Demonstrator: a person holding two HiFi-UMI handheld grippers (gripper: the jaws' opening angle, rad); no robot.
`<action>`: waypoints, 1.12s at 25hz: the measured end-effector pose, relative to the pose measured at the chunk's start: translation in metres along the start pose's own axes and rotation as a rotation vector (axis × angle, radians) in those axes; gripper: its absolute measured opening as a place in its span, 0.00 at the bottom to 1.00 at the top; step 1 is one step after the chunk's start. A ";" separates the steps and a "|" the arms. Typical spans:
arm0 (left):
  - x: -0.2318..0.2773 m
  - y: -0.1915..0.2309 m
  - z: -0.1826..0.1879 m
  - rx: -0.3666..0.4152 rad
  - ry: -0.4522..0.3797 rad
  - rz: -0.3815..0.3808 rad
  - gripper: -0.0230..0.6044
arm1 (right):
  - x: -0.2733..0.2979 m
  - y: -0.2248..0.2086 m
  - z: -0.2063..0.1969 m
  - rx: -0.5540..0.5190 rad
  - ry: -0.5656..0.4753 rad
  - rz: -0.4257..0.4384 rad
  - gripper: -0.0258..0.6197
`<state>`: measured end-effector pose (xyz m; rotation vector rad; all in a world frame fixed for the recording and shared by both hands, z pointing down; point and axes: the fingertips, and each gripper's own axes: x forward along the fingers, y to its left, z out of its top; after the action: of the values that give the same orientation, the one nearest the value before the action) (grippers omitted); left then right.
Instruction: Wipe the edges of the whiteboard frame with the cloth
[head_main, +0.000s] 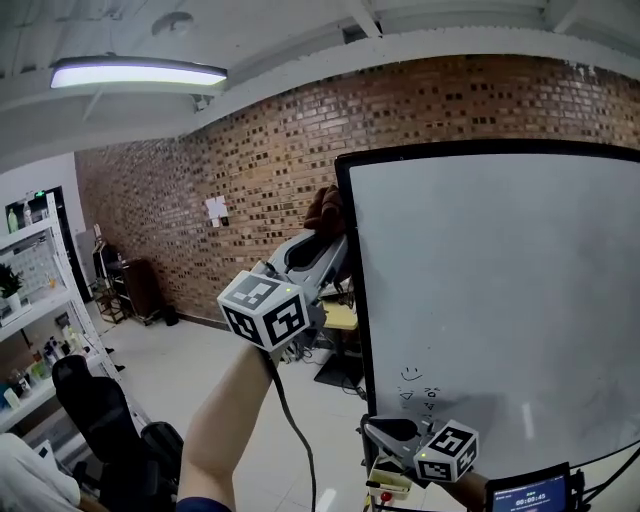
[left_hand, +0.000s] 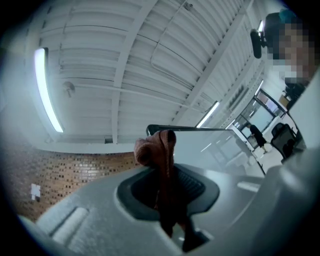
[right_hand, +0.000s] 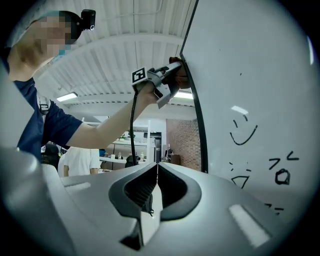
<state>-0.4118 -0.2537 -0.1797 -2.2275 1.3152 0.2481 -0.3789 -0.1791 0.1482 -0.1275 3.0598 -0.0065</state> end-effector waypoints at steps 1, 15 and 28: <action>0.003 0.001 0.003 -0.002 0.002 -0.005 0.16 | 0.000 0.000 0.001 0.001 -0.006 0.001 0.06; 0.037 0.021 0.042 0.057 0.062 -0.057 0.16 | 0.009 -0.003 0.000 0.012 -0.028 -0.001 0.06; 0.051 0.035 0.088 0.427 0.188 -0.129 0.16 | 0.002 0.006 -0.032 0.057 0.029 -0.040 0.06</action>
<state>-0.4062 -0.2590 -0.2870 -1.9893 1.1791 -0.2732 -0.3835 -0.1731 0.1804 -0.1860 3.0824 -0.0995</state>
